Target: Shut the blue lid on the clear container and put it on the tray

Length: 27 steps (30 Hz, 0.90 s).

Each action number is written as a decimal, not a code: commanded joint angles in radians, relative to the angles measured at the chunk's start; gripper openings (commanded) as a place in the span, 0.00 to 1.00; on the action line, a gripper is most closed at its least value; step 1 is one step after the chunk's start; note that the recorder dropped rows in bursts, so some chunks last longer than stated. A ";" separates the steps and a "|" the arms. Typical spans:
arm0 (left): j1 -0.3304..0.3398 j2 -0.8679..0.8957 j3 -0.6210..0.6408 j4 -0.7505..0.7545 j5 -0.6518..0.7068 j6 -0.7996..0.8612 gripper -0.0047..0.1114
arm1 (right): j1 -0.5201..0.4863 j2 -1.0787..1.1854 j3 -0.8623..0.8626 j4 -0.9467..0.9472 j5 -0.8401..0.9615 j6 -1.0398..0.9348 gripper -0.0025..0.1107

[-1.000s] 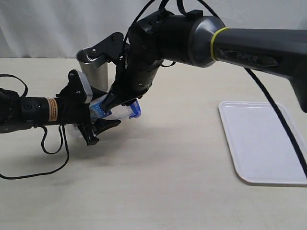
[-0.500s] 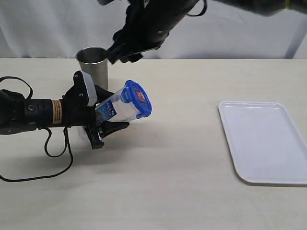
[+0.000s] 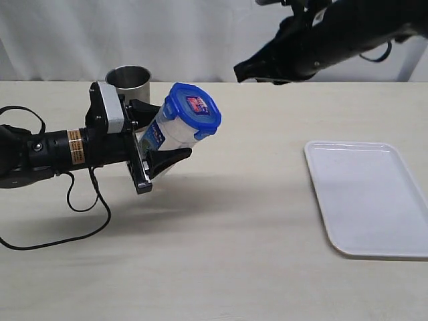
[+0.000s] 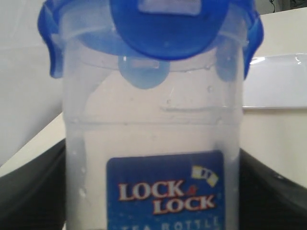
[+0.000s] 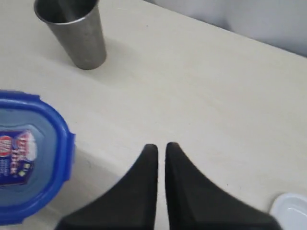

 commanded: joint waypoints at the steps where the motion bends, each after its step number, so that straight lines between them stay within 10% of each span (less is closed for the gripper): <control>1: -0.001 0.000 0.001 -0.030 -0.032 0.002 0.04 | -0.006 0.044 0.066 0.133 -0.113 -0.094 0.06; 15: -0.001 0.000 0.001 -0.032 -0.032 0.002 0.04 | -0.006 0.128 0.062 0.973 0.059 -0.875 0.06; 27: -0.001 0.000 0.001 -0.063 -0.032 -0.147 0.04 | -0.008 0.114 0.051 0.966 0.054 -0.913 0.06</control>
